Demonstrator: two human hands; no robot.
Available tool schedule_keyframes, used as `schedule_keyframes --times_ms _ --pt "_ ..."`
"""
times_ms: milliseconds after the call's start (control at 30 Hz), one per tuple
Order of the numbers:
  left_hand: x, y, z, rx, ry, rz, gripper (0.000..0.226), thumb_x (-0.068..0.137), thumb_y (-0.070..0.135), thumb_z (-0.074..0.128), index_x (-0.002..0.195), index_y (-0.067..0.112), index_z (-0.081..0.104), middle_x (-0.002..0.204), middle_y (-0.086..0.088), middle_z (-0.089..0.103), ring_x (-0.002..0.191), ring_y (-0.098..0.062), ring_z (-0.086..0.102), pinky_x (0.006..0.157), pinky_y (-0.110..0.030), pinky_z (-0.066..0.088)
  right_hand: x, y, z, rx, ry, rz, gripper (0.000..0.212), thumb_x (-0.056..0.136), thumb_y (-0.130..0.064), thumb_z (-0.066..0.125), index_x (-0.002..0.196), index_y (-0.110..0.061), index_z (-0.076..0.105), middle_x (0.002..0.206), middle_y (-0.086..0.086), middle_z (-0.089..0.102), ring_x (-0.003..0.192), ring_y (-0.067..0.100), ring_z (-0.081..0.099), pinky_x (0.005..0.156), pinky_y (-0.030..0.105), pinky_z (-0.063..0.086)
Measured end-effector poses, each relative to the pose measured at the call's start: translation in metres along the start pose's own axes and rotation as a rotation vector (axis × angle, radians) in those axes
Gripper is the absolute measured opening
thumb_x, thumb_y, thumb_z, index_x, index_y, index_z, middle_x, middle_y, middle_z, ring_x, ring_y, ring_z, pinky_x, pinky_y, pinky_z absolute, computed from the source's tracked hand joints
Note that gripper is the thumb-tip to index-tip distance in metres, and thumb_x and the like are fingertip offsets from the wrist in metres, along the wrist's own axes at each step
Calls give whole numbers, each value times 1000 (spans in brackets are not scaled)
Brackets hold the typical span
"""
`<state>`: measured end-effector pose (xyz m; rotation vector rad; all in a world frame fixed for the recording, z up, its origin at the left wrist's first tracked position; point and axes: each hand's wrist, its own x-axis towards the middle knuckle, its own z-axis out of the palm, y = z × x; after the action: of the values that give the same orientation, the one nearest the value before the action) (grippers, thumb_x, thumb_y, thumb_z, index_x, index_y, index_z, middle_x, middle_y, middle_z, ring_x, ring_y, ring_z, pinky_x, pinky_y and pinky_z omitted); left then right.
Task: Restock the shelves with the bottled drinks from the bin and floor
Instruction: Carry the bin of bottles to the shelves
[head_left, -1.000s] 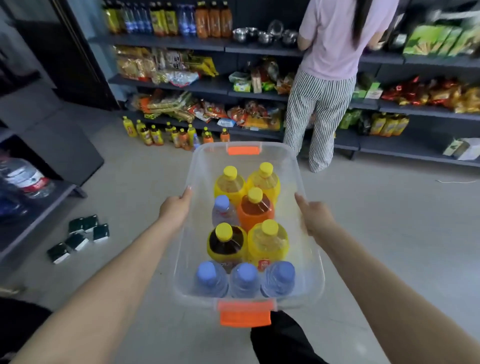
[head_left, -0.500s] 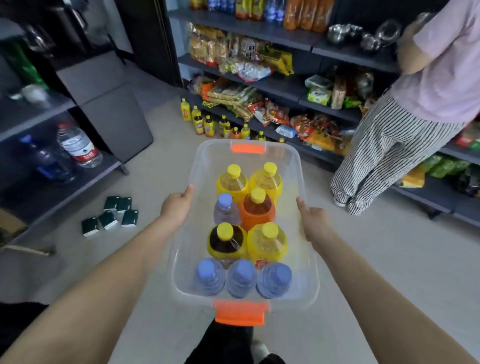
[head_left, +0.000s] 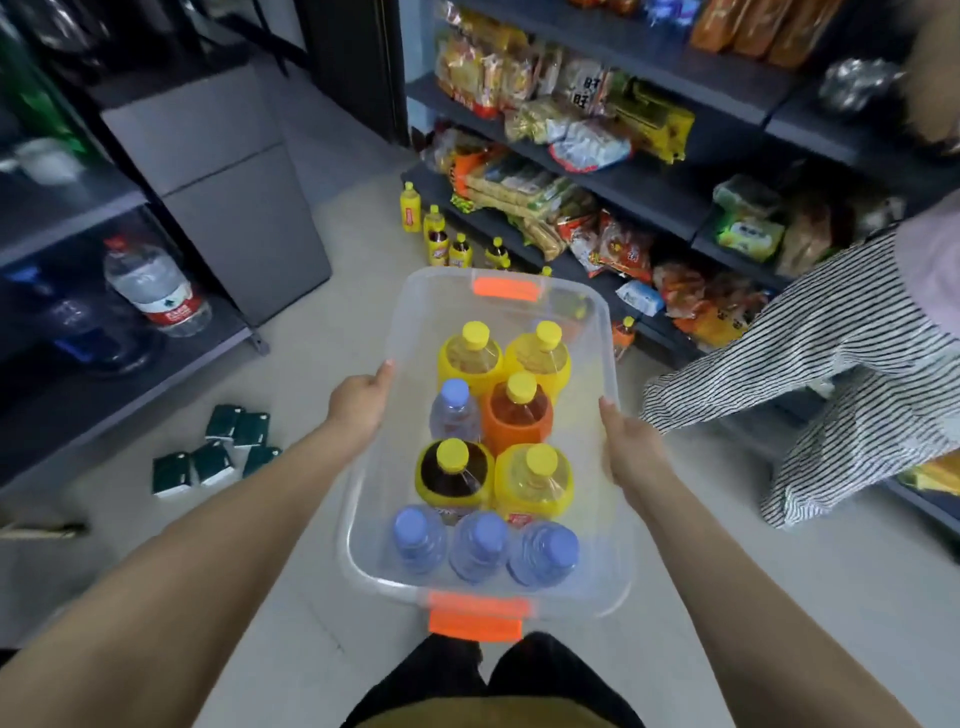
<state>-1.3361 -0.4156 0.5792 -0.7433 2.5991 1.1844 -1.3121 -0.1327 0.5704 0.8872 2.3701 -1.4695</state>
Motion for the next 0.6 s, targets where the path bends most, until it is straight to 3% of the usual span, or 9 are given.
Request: schedule_keyframes --times_ms 100,200,300,367,467,600 --pt "54 20 -10 -30 15 -32 59 99 44 33 56 4 43 79 -24 52 95 -43 58 79 -38 42 47 -41 22 -20 -20 11 50 91 -54 46 76 -7 56 62 7 47 61 25 49 62 30 40" --pt "109 38 -16 -47 27 -44 60 98 45 33 66 -2 53 81 -28 56 92 -41 59 82 -40 44 95 -81 42 -44 -39 -7 50 92 -53 45 73 -7 53 64 6 48 61 24 48 66 30 39" --pt "161 54 -16 -67 52 -64 59 96 50 34 61 5 46 76 -23 54 88 -41 59 83 -41 46 146 -117 62 -68 -64 -37 52 92 -54 43 69 -8 51 73 12 53 71 27 53 71 34 44" --pt "198 65 -13 -55 71 -83 59 96 51 33 66 3 50 80 -26 57 92 -42 59 83 -40 45 184 -141 76 -93 -76 -46 54 93 -55 41 80 -6 58 78 12 55 78 29 55 79 37 46" --pt "251 79 -7 -42 93 -107 61 97 51 30 68 3 52 76 -20 55 81 -34 54 73 -35 37 245 -174 96 -169 -148 -75 62 95 -54 38 102 4 60 83 13 54 72 23 51 66 30 40" --pt "317 95 0 -108 138 -168 59 97 50 32 56 8 37 66 -16 48 71 -27 49 67 -32 34 320 -225 127 -251 -220 -53 54 95 -53 38 93 -3 57 86 13 53 79 26 51 63 29 39"
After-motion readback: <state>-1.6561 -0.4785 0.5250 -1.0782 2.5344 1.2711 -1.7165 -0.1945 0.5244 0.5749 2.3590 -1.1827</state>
